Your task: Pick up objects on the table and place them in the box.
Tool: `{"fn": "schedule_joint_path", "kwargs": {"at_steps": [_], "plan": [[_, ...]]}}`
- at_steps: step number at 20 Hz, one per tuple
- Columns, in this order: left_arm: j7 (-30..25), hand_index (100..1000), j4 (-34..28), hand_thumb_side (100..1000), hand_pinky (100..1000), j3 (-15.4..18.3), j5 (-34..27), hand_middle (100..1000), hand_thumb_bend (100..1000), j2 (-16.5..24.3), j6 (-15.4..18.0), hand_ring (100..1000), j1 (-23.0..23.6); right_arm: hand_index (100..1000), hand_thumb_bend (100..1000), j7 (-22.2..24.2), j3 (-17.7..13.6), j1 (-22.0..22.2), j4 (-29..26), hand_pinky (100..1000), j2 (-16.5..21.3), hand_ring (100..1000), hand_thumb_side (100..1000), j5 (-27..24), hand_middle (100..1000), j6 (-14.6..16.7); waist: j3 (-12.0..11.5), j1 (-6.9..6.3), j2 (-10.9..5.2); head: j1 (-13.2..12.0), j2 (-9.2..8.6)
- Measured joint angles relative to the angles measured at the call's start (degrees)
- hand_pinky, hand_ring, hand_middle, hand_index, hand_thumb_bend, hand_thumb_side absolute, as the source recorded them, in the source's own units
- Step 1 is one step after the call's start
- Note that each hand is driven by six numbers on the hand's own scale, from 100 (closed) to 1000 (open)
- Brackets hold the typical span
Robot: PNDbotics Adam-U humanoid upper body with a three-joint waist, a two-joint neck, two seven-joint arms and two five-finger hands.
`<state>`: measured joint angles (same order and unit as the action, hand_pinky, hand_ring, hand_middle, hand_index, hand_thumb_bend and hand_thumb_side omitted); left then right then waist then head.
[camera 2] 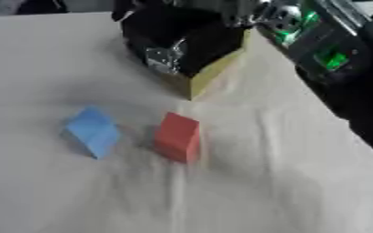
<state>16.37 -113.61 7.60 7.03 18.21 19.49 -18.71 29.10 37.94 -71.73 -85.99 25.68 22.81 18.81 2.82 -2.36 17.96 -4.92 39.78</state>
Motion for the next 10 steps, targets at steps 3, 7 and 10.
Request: {"fn": "schedule_joint_path", "kwargs": {"at_steps": [3, 7, 10], "plan": [[0.0, 719, 0.0, 886, 693, 0.0, 0.0, 677, 101, 0.0, 0.0, 714, 0.0, 881, 100, 2.9, 1.0, -0.7, 0.9, 851, -2.0, 893, 808, 0.1, 848, 0.0, 0.0, 0.00, 0.00, 0.1, 0.00], [-0.1, 719, 0.0, 887, 693, 0.0, 0.0, 676, 100, 0.0, -0.1, 714, 0.0, 882, 100, 6.7, 1.7, -0.9, 1.7, 857, -3.6, 900, 715, -0.1, 855, 0.0, -0.1, 0.01, 0.00, 0.3, 0.00], [-0.2, 719, 0.0, 887, 693, 0.0, 0.0, 676, 100, 0.0, -0.1, 714, 0.0, 883, 100, 9.4, 2.0, -1.3, 1.9, 864, -4.1, 910, 679, -0.4, 865, 0.3, -0.1, 0.03, 0.00, 0.3, 0.00]]}}
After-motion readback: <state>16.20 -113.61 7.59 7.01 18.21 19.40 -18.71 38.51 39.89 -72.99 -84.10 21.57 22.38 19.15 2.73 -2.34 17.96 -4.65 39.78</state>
